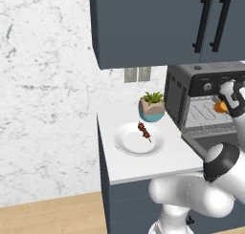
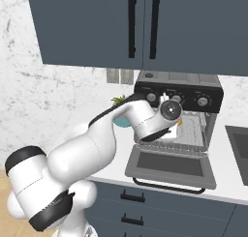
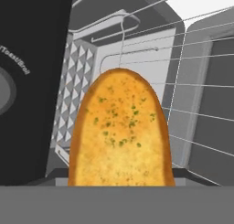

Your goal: Pick up the kebab skewer and baguette bread, and place them inside the toaster oven. Close the toaster oven door and start by setting the timer.

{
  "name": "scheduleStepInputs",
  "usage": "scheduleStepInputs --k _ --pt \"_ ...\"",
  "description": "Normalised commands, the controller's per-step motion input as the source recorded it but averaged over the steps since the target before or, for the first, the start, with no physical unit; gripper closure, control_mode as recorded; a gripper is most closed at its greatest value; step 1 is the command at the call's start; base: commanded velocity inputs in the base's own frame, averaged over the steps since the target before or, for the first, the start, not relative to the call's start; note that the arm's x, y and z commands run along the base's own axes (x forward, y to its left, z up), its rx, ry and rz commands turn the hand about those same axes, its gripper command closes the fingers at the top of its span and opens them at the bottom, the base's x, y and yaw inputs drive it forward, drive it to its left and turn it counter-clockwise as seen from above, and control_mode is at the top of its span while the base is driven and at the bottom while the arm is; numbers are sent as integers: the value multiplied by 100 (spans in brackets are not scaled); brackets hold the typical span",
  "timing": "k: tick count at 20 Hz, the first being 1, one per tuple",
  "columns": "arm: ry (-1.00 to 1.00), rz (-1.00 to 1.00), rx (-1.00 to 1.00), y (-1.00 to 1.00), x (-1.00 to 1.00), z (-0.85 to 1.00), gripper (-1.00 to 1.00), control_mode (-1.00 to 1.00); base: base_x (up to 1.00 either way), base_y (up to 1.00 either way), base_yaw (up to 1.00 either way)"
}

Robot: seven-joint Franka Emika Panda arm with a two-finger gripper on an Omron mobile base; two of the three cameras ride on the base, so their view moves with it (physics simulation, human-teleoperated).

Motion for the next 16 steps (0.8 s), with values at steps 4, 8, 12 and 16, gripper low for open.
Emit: scheduleStepInputs --k 4,8,12,16 --pt "0 0 0 1 29 0 100 -100 0 0 0" --pt "0 0 0 1 35 -1 100 -100 0 0 0" --pt "0 0 0 0 21 -17 100 -100 0 0 0" --pt "0 0 0 -6 0 -23 100 -100 0 0 0"
